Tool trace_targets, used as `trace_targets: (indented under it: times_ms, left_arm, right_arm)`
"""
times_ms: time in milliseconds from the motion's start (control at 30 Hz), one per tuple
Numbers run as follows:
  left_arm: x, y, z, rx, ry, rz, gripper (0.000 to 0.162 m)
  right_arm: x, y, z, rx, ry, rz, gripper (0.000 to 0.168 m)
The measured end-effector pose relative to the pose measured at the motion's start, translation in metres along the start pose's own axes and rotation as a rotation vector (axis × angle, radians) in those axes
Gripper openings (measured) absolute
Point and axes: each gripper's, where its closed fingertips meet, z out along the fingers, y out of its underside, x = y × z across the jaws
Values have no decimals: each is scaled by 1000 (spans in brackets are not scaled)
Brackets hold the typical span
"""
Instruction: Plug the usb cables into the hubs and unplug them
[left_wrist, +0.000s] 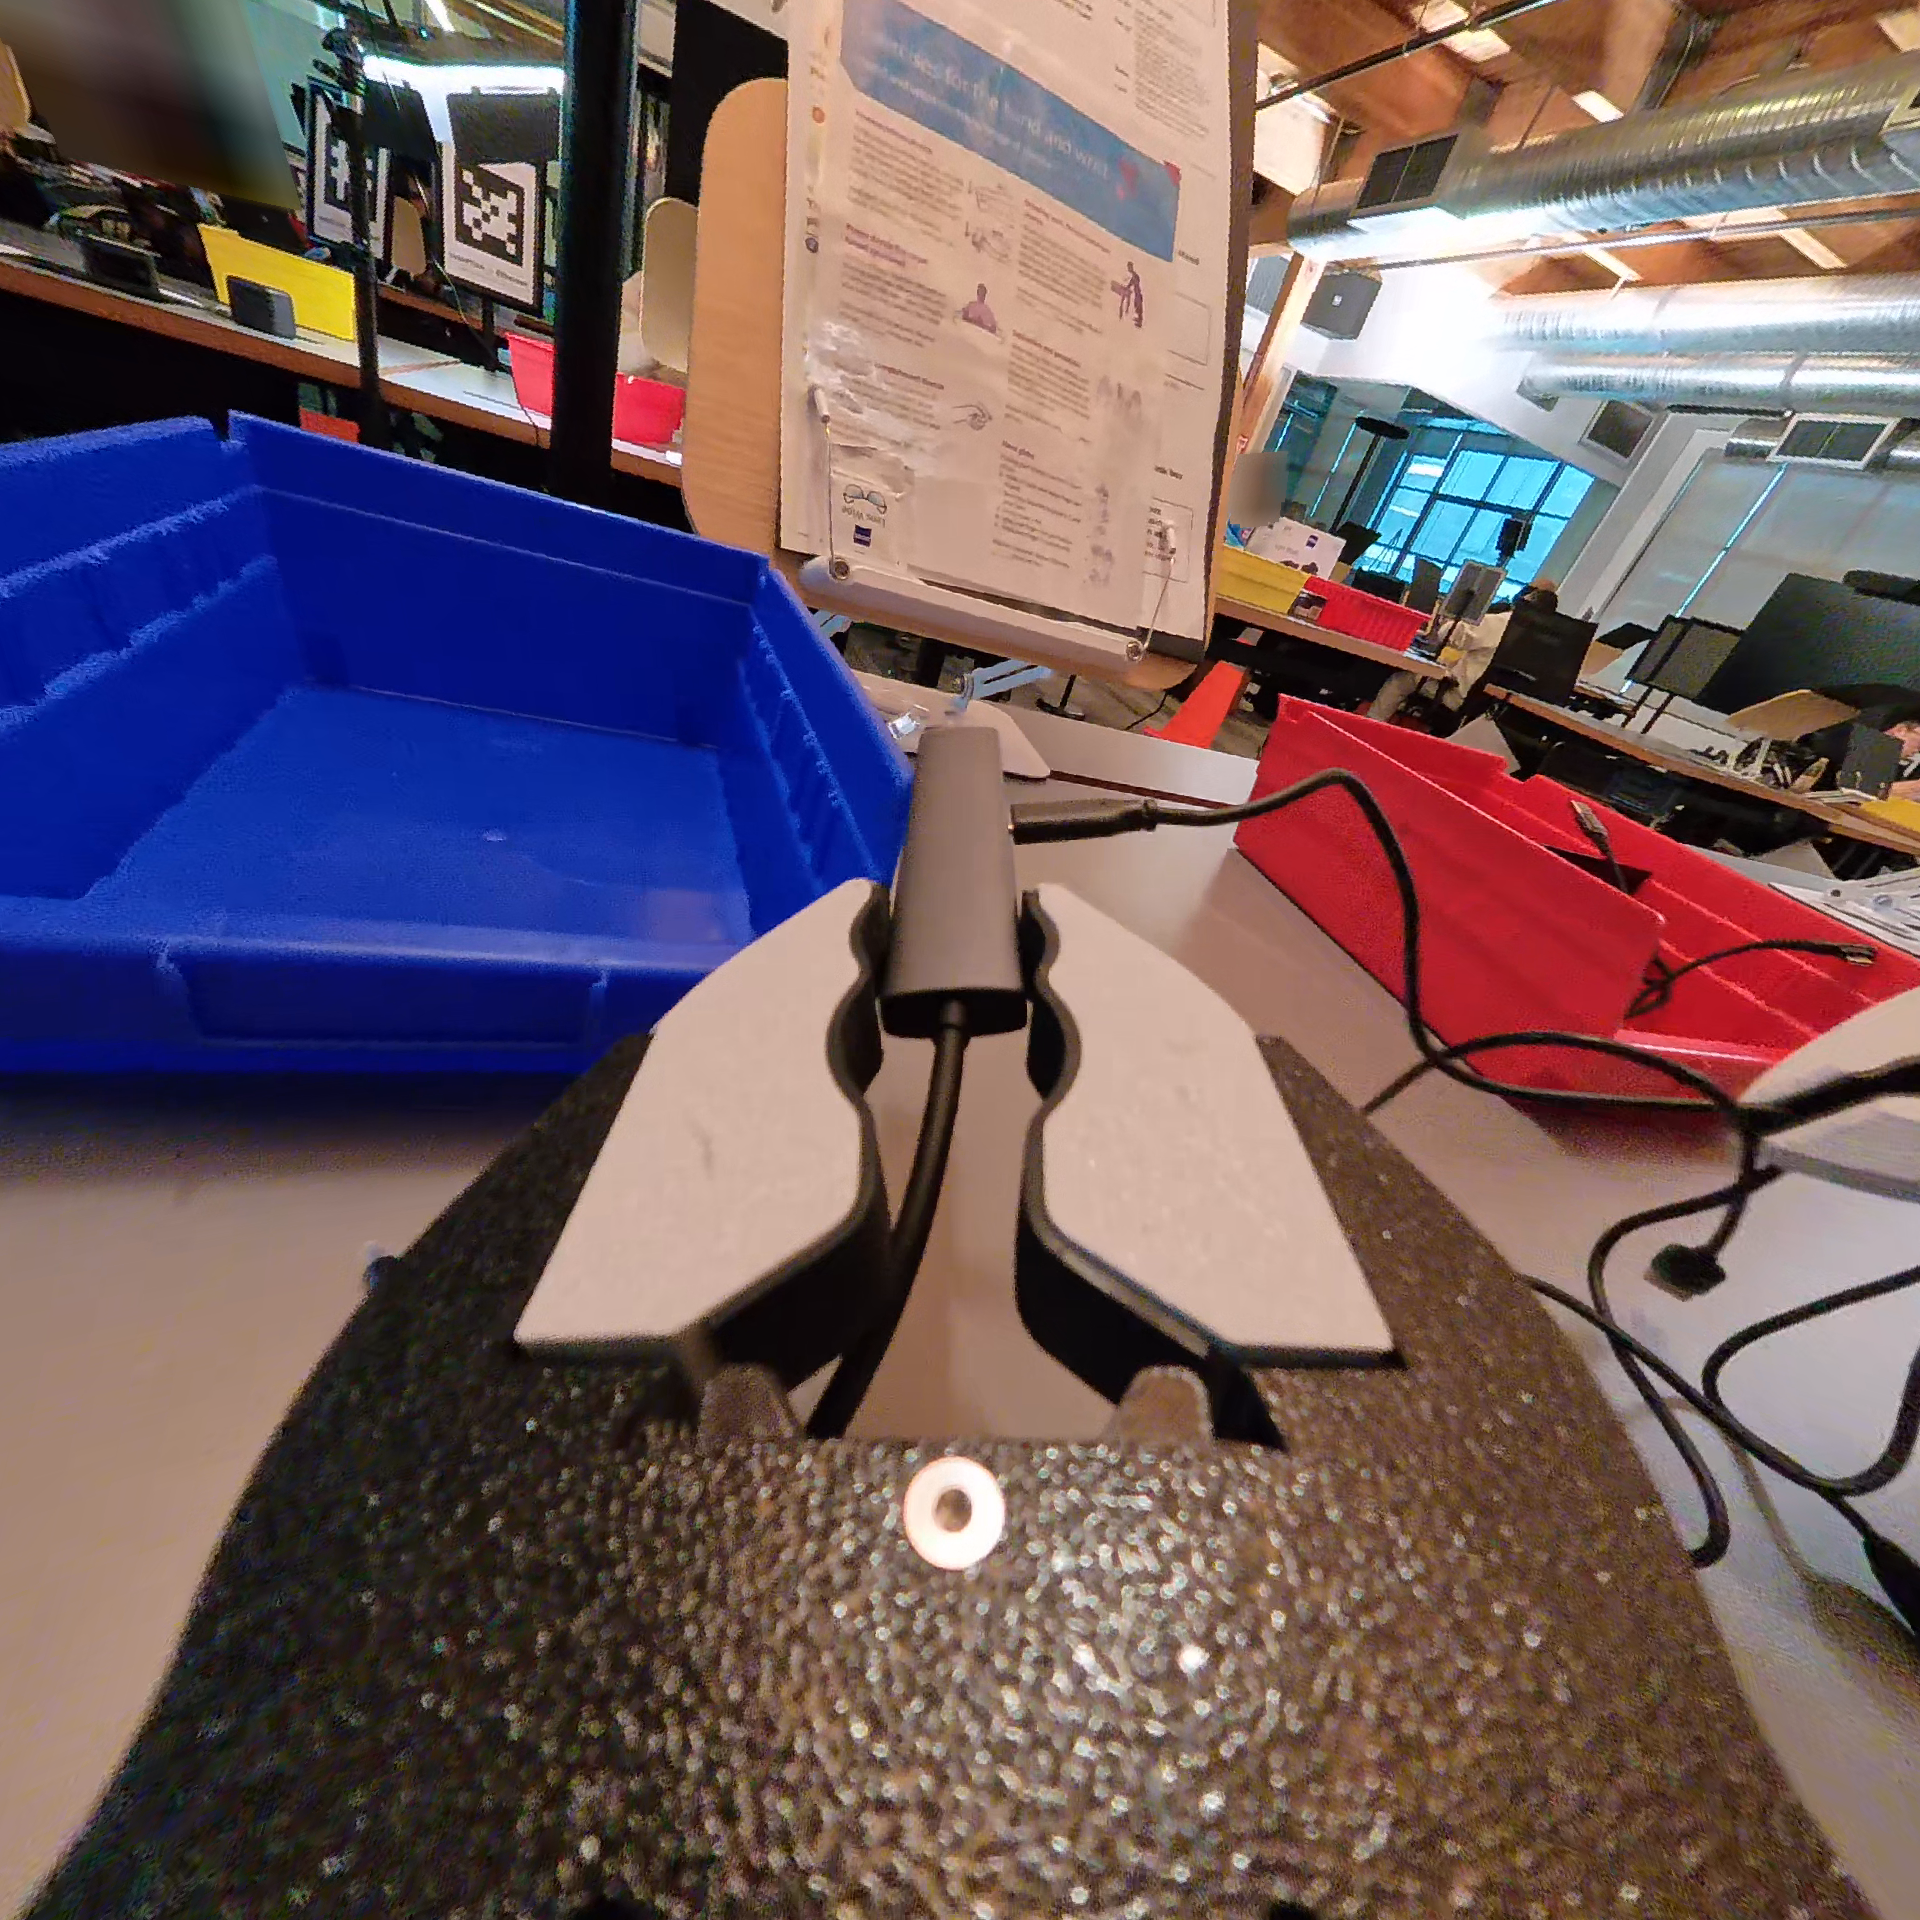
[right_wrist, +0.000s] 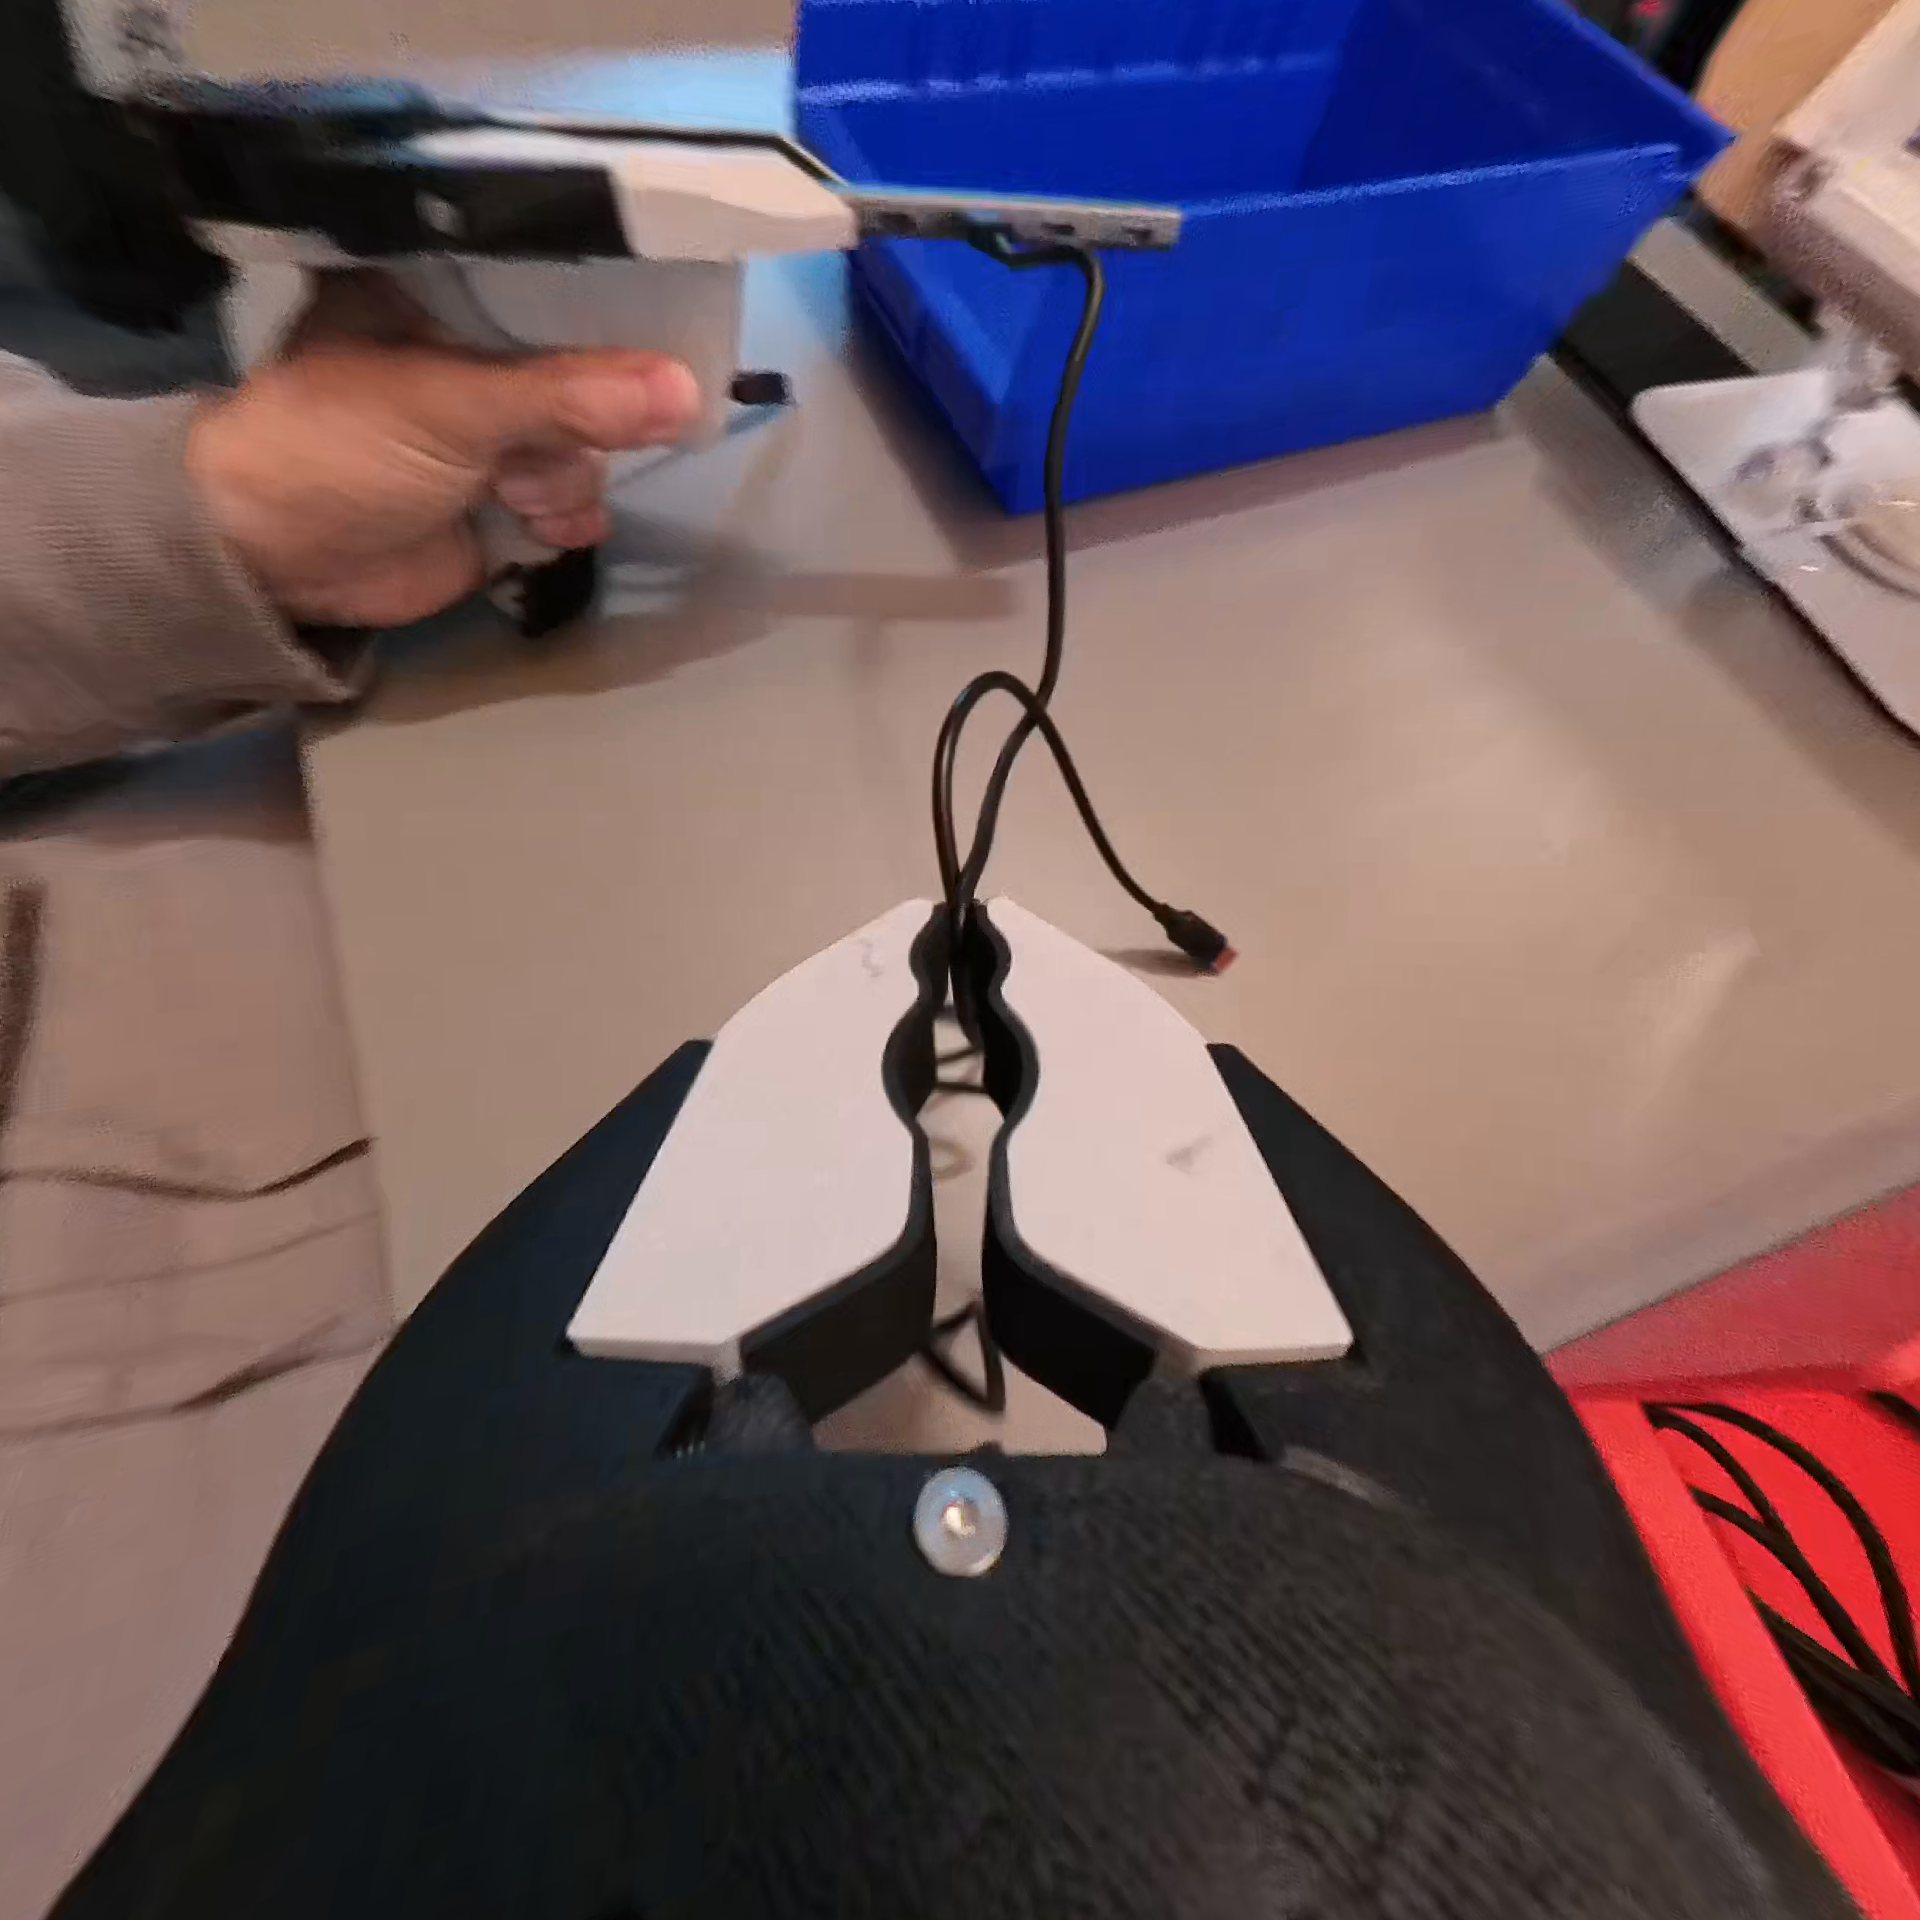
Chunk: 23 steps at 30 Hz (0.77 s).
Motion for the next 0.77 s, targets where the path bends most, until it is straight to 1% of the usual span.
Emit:
trace_targets:
  times_ms: [33, 100, 167, 200, 267, 333, 433, 533, 633, 700, 767]
  left_arm:
    - [0, 0, 0, 0, -1, 1, 23]
    - [1, 0, 0, 3, 2, 6, 23]
    - [12, 1, 0, -7, 54, 53, 23]
    - [18, 3, 1, -10, 67, 95, 23]
    - [29, 4, 1, -1, 74, 116, 23]
    - [33, 5, 1, 2, 76, 130, 23]
    - [31, 4, 0, 6, 69, 120, 23]
    - [31, 5, 1, 1, 67, 125, 23]
    - [35, 7, 2, -11, 77, 148, 23]
    - [37, 7, 1, -9, 78, 166, 23]
    - [38, 7, 1, -11, 79, 173, 23]
  right_arm:
    - [1, 0, -13, 15, -41, 18, 3]
    - [17, 0, -39, 67, -18, 77, 3]
    - [27, 4, -61, 112, -37, 141, 3]
    - [34, 3, -70, 147, -10, 155, 3]
    - [38, 8, -78, 136, -6, 153, 3]
    - [38, 18, -75, 91, 4, 137, 3]
    - [49, 20, -66, 86, 84, 121, 4]
    - [51, 14, -56, 88, 130, 139, 23]
    - [47, 15, -45, -5, 191, 40, 28]
    - [33, 27, -36, -127, 146, -22, 31]
    - [13, 32, -26, -177, 50, -43, 31]
